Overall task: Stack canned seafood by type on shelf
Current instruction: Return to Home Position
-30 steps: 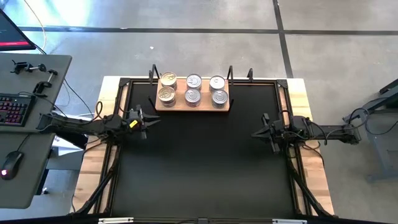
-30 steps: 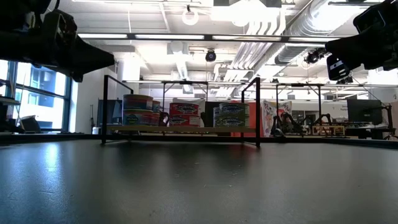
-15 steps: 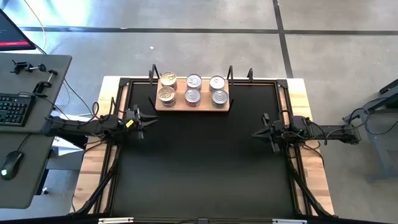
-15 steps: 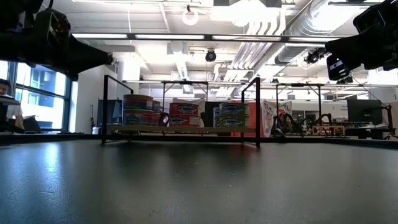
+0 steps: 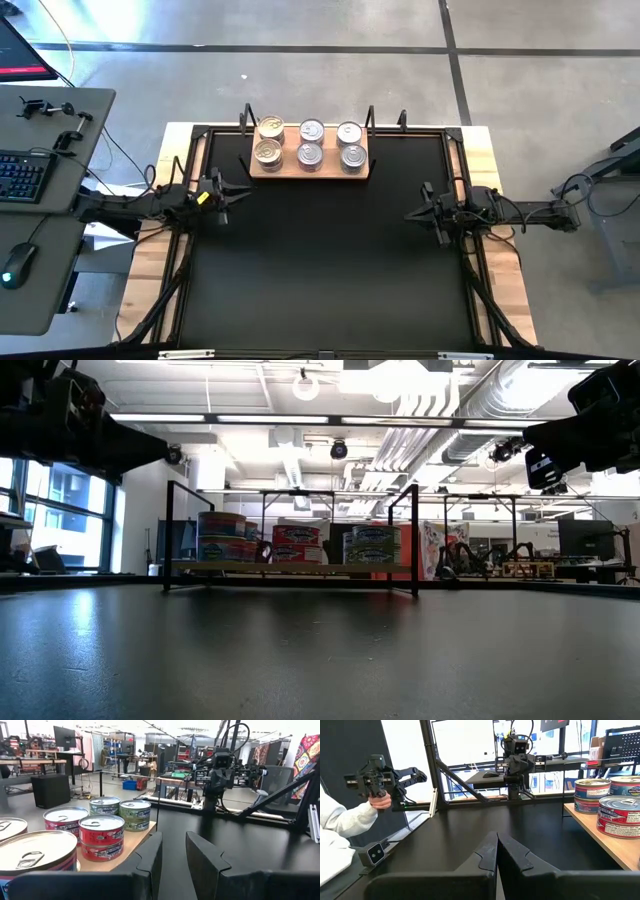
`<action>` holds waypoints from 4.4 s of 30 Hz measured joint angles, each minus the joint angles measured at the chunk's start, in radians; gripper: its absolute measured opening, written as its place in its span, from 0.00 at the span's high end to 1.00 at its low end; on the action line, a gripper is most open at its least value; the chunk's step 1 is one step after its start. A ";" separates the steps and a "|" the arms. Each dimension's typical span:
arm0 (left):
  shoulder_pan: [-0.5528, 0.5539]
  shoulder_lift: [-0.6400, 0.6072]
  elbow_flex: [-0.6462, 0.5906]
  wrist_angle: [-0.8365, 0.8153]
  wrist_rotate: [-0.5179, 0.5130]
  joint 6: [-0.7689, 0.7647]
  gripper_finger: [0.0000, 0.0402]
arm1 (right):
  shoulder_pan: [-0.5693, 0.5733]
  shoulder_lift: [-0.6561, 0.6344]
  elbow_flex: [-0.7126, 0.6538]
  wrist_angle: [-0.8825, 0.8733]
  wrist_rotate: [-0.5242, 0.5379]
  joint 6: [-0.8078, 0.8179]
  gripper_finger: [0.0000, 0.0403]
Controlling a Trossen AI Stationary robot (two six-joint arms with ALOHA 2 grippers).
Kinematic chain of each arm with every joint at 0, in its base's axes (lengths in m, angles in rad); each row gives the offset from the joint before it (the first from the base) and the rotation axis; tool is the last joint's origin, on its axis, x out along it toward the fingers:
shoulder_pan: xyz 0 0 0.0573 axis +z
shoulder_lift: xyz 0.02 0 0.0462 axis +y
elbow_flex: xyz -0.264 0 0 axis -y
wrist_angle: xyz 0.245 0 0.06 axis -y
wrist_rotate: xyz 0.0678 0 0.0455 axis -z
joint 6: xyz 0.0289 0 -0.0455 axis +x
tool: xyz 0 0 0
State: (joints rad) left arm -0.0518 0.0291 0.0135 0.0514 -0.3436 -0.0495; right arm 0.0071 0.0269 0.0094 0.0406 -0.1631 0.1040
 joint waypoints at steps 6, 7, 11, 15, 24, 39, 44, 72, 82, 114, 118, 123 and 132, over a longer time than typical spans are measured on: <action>0.000 -0.015 0.000 0.002 0.000 0.002 0.81 | 0.000 0.000 0.000 0.000 0.000 0.000 1.00; 0.000 -0.024 0.000 0.005 0.000 0.002 0.81 | 0.000 0.000 0.000 0.000 0.000 0.000 1.00; 0.000 -0.026 0.001 0.031 -0.002 0.037 0.81 | 0.000 0.000 0.000 0.000 0.000 0.000 1.00; 0.000 -0.026 0.001 0.020 -0.025 0.031 0.81 | 0.000 0.000 0.000 0.000 0.000 0.000 1.00; 0.000 -0.026 0.001 -0.025 0.184 0.035 0.81 | 0.000 0.000 0.000 0.000 0.000 0.000 1.00; 0.000 0.018 0.001 -0.027 0.193 0.122 0.81 | 0.000 0.000 0.000 0.000 0.000 0.000 1.00; 0.000 0.018 0.001 -0.027 0.192 0.122 0.81 | 0.000 0.000 0.000 0.000 0.000 0.000 1.00; 0.000 0.018 0.001 -0.027 0.192 0.122 0.81 | 0.000 0.000 0.000 0.000 0.000 0.000 1.00; 0.000 0.018 0.001 -0.027 0.192 0.122 0.81 | 0.000 0.000 0.000 0.000 0.000 0.000 1.00; 0.000 0.018 0.001 -0.027 0.192 0.122 0.81 | 0.000 0.000 0.000 0.000 0.000 0.000 1.00; 0.000 0.018 0.001 -0.027 0.192 0.122 0.81 | 0.000 0.000 0.000 0.000 0.000 0.000 1.00; 0.000 0.018 0.001 -0.027 0.192 0.122 0.81 | 0.000 0.000 0.000 0.000 0.000 0.000 1.00; 0.000 0.018 0.001 -0.027 0.192 0.122 0.81 | 0.000 0.000 0.000 0.000 0.000 0.000 1.00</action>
State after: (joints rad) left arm -0.0521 0.0471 0.0143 0.0246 -0.1516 0.0723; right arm 0.0072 0.0269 0.0091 0.0408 -0.1633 0.1041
